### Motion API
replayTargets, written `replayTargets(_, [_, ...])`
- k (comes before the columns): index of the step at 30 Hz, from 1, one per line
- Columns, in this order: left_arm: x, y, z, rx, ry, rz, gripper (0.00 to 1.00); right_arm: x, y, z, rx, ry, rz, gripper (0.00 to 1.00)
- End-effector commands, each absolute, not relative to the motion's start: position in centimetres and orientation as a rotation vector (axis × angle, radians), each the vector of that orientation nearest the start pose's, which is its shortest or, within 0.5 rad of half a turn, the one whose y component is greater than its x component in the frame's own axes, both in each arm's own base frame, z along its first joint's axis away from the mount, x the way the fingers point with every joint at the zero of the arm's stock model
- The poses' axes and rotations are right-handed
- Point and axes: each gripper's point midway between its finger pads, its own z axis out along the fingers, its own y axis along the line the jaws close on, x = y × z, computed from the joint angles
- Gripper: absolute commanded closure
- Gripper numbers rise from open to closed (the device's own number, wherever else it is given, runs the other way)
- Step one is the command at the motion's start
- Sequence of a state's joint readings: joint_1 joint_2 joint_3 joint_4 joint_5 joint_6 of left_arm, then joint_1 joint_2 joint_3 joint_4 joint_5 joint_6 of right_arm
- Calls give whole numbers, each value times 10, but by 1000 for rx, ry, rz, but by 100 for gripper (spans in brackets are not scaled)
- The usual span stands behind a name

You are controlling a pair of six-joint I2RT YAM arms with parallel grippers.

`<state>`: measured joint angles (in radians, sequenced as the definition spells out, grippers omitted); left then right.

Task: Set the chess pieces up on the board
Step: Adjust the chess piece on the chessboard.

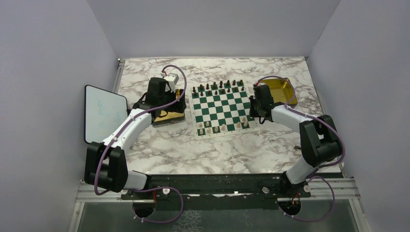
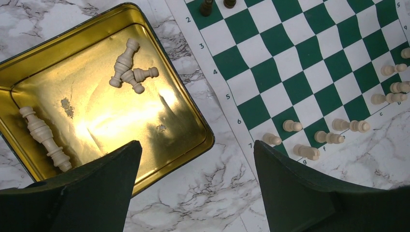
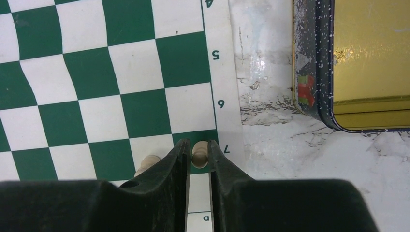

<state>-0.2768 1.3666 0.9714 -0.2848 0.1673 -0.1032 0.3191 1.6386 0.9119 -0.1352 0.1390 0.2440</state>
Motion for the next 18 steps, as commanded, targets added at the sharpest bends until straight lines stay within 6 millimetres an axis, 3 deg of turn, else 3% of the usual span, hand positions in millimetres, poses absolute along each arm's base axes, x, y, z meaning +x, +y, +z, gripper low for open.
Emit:
replayTargets(1, [358, -139, 157, 312, 2202, -401, 13, 384, 112, 48, -37, 2420, 102, 79])
replayTargets(18, [359, -138, 156, 311, 2204, -402, 12, 379, 117, 53, -50, 2421, 142, 87])
